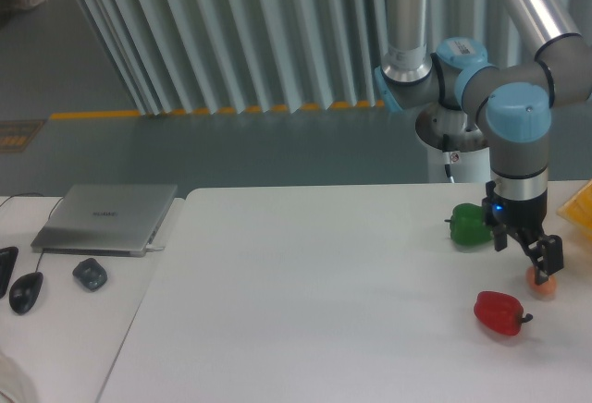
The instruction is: Place the triangular bread on the table
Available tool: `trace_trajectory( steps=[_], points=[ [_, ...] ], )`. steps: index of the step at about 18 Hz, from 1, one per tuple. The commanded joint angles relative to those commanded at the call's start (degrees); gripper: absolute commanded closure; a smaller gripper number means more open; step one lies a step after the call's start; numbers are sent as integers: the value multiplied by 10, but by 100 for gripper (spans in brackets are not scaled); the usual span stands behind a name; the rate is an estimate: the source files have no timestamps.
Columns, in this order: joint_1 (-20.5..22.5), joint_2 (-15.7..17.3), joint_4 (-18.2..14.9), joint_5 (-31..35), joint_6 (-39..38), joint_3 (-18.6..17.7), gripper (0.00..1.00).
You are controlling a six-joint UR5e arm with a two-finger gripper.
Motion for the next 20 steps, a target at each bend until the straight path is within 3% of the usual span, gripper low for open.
trace_trajectory(
  steps=[7,14,20],
  points=[
    [45,24,0,1,31,-19,0],
    [120,43,-23,0,242,-23,0],
    [190,44,-19,-6,300,-21,0]
  ],
)
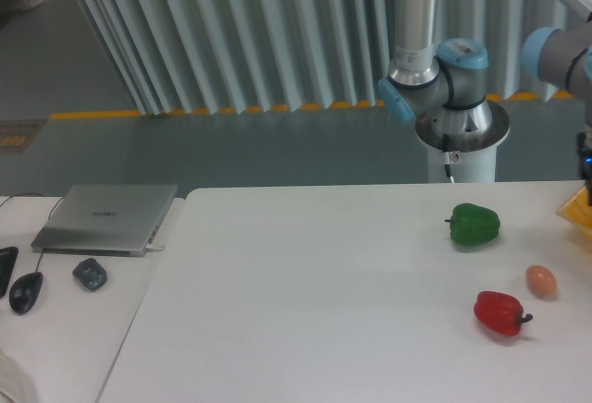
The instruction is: Place the triangular bread on the table
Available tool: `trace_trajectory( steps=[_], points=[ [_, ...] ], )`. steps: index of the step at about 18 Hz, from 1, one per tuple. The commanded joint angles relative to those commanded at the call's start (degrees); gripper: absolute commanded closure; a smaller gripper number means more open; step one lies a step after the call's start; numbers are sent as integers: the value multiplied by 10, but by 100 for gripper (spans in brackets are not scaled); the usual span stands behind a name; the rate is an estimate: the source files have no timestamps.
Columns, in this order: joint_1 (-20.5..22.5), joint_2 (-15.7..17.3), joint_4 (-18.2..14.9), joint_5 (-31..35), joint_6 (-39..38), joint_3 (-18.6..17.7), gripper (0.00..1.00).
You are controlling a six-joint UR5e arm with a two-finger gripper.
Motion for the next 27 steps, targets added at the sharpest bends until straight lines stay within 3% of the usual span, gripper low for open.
trace_trajectory(
  steps=[8,10,13,27],
  points=[
    [89,-8,0,1,21,4,0],
    [109,-8,-10,5,70,3,0],
    [127,-20,-32,3,75,-2,0],
    [154,-56,-29,3,109,11,0]
  ],
)
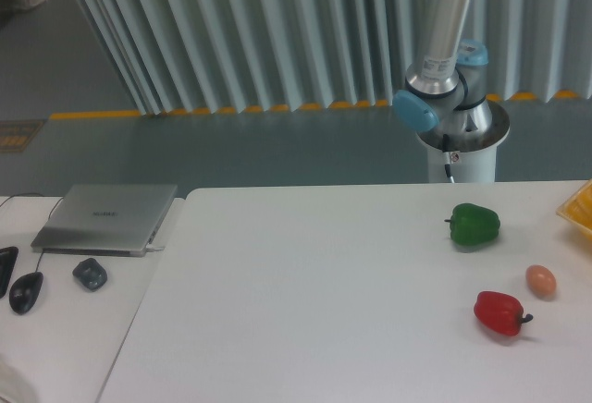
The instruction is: Place the triangular bread on the table
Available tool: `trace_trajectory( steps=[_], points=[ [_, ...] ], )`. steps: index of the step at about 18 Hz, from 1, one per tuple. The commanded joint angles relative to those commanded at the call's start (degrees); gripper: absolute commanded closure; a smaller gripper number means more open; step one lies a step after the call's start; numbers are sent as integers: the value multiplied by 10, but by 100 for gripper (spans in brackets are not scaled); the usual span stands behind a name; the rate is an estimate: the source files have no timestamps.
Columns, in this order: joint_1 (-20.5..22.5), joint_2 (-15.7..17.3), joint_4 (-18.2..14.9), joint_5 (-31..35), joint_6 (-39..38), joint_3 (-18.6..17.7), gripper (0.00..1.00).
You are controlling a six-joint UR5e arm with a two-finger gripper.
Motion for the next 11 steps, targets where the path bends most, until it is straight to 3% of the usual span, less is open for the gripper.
trace_trajectory(
  steps=[11],
  points=[
    [0,-32,3,-1,-9,14,0]
  ],
)
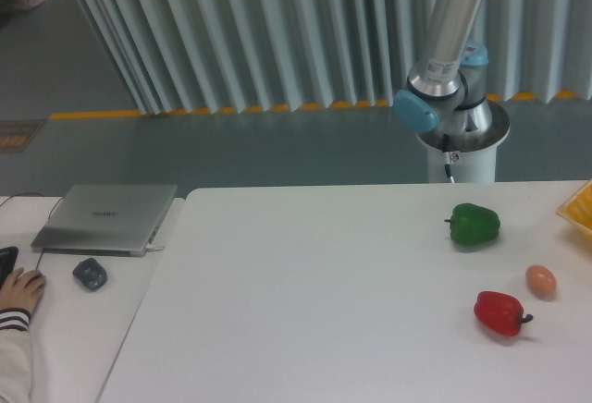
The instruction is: Place the triangular bread on the table
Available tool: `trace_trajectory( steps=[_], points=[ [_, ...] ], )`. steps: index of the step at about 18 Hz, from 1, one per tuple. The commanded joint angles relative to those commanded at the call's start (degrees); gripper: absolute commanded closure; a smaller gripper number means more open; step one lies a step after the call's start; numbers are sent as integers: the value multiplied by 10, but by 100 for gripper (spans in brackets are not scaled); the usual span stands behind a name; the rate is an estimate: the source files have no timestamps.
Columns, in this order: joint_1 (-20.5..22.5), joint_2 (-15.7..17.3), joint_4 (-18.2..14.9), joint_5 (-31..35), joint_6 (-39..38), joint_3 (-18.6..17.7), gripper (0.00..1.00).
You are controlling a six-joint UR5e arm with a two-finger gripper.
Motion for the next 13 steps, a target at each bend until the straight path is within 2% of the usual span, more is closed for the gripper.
trace_trajectory(
  steps=[13],
  points=[
    [-3,-11,1,2,7,1,0]
  ],
)
